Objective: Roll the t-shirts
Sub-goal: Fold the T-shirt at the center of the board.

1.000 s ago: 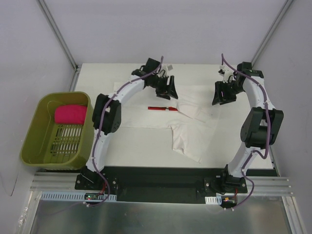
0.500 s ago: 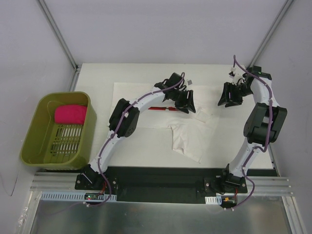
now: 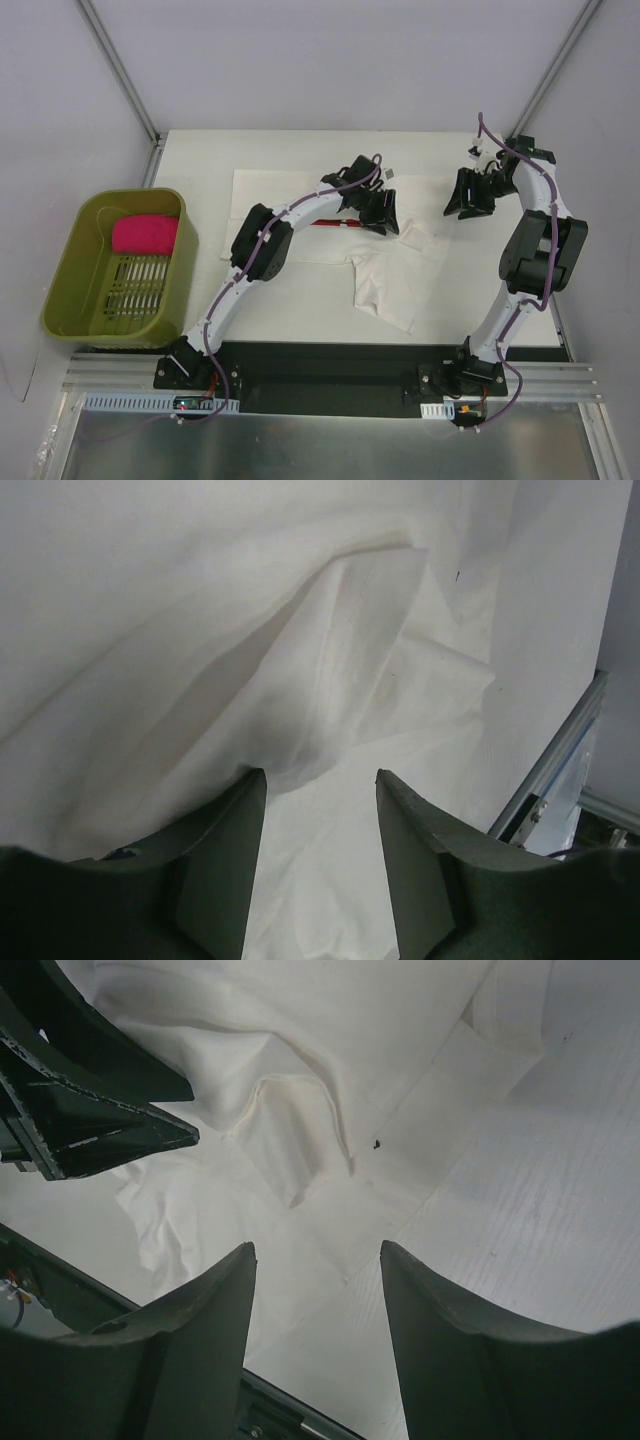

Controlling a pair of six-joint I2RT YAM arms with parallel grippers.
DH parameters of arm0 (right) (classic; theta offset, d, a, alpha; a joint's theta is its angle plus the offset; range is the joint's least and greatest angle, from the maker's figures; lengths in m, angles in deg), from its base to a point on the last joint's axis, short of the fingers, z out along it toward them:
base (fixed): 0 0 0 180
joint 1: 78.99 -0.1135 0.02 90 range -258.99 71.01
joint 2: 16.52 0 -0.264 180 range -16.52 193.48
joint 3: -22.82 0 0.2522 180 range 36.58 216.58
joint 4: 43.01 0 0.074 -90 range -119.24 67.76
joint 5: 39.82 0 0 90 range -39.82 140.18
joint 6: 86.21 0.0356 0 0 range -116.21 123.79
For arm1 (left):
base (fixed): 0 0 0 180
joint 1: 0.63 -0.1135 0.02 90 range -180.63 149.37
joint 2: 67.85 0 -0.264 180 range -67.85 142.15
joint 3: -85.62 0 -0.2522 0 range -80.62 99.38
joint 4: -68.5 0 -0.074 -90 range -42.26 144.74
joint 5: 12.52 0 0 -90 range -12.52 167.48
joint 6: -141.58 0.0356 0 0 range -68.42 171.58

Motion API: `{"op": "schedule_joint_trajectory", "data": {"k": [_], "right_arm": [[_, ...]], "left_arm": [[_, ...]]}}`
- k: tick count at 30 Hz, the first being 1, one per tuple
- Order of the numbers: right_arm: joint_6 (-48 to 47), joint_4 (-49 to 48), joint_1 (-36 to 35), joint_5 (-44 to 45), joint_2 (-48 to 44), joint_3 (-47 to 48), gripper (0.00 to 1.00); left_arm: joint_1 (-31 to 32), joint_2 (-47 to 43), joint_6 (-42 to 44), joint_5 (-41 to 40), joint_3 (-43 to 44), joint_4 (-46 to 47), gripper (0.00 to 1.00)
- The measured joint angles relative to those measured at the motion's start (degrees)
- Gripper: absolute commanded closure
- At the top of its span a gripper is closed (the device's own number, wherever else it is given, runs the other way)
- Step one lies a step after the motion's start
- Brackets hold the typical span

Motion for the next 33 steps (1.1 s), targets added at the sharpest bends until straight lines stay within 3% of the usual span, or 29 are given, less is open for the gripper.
{"op": "schedule_joint_trajectory", "data": {"k": [17,33], "right_arm": [[0.3,-0.4,0.0,0.0,0.0,-0.1,0.43],[1.3,-0.9,4.2,-0.2,0.2,3.1,0.43]], "left_arm": [[2.8,0.7,8.9,-11.0,4.9,-6.7,0.57],[6.9,-3.3,35.1,-17.8,0.5,-5.0,0.59]]}}
